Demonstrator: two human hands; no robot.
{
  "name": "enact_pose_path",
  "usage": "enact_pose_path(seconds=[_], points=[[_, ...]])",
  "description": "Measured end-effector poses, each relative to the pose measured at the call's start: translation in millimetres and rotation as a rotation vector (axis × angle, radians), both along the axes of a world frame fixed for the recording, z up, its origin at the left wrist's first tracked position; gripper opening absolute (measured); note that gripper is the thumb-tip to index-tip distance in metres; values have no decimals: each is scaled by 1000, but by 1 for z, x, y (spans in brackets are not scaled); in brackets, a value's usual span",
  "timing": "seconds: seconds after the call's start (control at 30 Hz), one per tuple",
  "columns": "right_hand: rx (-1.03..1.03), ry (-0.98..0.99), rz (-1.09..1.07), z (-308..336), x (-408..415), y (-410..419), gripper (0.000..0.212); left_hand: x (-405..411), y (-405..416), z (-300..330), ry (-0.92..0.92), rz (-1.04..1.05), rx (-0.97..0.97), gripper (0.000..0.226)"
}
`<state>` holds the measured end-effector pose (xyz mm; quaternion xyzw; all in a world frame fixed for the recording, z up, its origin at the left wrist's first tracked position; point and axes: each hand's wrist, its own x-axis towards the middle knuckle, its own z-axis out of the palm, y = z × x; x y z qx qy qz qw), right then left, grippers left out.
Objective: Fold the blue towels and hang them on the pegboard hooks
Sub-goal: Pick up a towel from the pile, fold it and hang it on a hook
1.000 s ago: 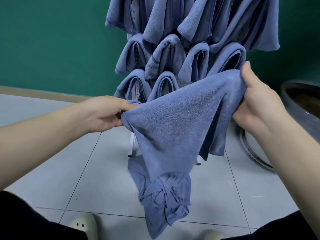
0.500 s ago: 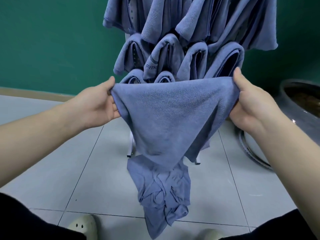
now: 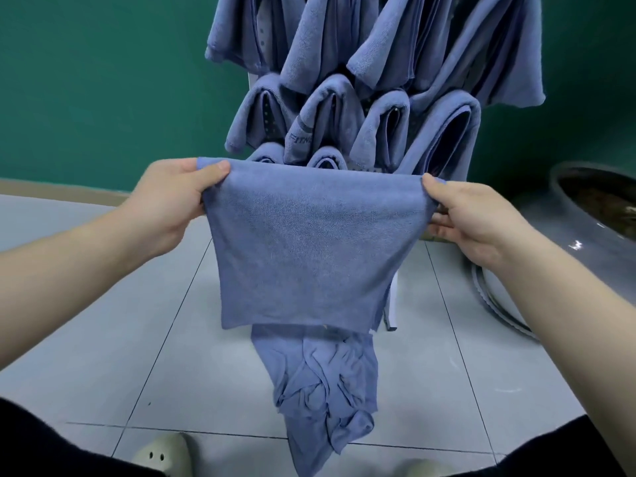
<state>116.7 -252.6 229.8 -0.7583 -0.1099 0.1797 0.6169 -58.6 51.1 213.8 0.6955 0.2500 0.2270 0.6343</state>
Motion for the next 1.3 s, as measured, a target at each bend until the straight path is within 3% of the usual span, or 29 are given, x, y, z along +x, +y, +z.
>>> enact_pose_path(seconds=[0.17,0.53,0.73,0.87,1.0,1.07,1.13,1.2,1.3], points=[[0,-22,-98,-6,6,5,32,-3,-1,-3,-43,103,158,19],[283,161,-73,3,4,11,33,-5,-6,8,-178,28,61,13],[251,-100,77,18,2,3,13,-9,-4,21,-242,64,115,16],[261,-216,33,25,0,-1,7,-12,-4,25,-303,144,118,9],[266,-266,-84,24,5,-2,24,-10,-3,25,-333,208,58,20],[328,-113,-79,23,11,-2,20,-7,1,23,-260,178,27,20],[319,157,-55,14,15,-1,27,-4,4,12,-145,106,-13,10],[281,397,-65,-1,15,4,18,-1,6,-3,-20,68,-58,5],[179,507,-101,-26,15,13,17,3,10,-18,86,75,-149,7]])
